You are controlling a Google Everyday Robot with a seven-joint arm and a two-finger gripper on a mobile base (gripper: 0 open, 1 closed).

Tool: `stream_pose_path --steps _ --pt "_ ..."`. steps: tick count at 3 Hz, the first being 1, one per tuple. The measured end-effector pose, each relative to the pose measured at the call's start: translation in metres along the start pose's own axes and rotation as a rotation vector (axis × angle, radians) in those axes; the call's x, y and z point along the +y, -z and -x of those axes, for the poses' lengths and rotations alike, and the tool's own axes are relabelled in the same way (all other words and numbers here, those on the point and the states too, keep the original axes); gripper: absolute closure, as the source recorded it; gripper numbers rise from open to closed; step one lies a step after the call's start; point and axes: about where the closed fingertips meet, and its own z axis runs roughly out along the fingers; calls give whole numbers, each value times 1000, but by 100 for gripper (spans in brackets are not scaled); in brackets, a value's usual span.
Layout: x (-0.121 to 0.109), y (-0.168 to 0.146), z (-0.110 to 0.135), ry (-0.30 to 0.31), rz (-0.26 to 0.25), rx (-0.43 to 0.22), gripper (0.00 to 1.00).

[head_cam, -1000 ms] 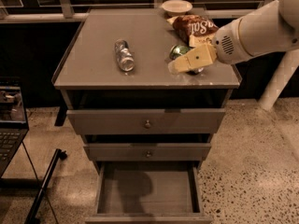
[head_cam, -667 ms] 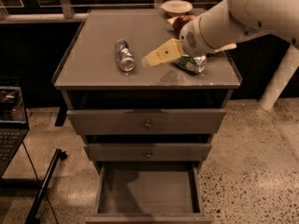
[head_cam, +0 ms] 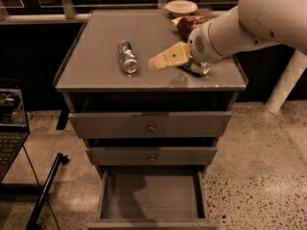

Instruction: Place redbull can into bottom drawer

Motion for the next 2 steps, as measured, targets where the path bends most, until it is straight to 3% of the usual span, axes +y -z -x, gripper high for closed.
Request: stream_pose_path --steps 1,2 --pt "-10 -23 2 -128 -12 -85 0" --pt "-20 -45 32 -178 -36 -198 0"
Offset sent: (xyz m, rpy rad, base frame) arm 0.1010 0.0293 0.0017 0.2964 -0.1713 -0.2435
